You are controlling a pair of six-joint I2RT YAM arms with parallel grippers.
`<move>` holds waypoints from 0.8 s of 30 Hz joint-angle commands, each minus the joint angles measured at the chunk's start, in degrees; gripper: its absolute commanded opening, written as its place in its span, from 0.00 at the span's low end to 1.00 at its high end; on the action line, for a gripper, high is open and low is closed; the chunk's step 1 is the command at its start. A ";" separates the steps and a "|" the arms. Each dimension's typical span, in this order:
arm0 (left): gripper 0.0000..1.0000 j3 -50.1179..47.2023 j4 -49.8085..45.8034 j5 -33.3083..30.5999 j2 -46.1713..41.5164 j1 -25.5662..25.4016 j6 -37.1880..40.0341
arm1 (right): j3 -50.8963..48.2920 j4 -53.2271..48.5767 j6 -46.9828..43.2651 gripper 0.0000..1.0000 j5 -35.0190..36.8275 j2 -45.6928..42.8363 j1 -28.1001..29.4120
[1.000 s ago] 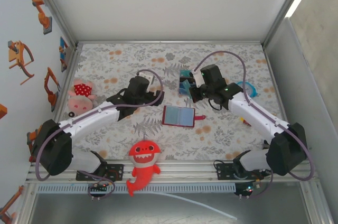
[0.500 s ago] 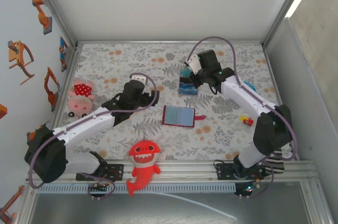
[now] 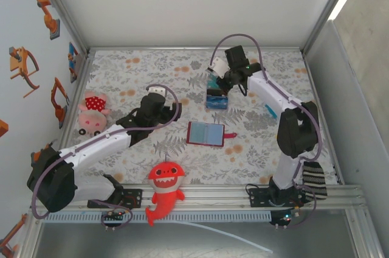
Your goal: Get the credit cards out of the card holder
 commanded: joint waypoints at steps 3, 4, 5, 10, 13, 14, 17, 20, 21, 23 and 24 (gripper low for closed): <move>0.97 -0.20 0.06 -0.78 -0.95 0.38 -1.42 | 5.96 -7.53 -5.73 0.00 -0.40 3.86 -0.96; 0.97 0.00 0.09 -0.74 -0.86 0.40 -1.45 | 6.67 -8.12 -5.93 0.00 -0.11 4.39 -1.02; 0.97 0.20 -0.02 -0.71 -0.58 0.39 -1.45 | 7.30 -8.74 -6.03 0.00 0.18 5.01 -1.05; 0.97 1.78 0.86 1.62 1.46 0.57 0.25 | 8.11 -9.87 -6.80 0.00 0.28 5.89 -1.32; 0.97 3.41 1.60 5.46 3.09 1.40 0.92 | 8.44 -9.81 -7.64 0.00 0.37 6.56 -1.60; 0.97 3.95 1.74 6.38 3.69 1.53 1.00 | 8.69 -9.94 -8.01 0.00 0.58 6.88 -1.75; 0.97 5.22 1.83 7.58 5.09 1.62 1.10 | 10.00 -10.84 -9.22 0.00 0.96 8.14 -2.03; 0.97 5.67 2.04 7.61 5.91 1.68 0.88 | 12.07 -12.42 -10.36 0.00 1.32 9.84 -2.38; 0.97 5.70 1.98 7.62 6.17 1.75 0.69 | 13.07 -13.06 -10.83 0.00 1.50 10.58 -2.45; 0.97 5.78 2.05 7.60 6.42 1.93 0.53 | 14.74 -14.26 -11.56 0.00 1.67 11.73 -2.62; 0.97 5.78 1.93 7.61 6.53 1.97 0.46 | 15.70 -14.89 -11.94 0.00 1.69 12.36 -2.65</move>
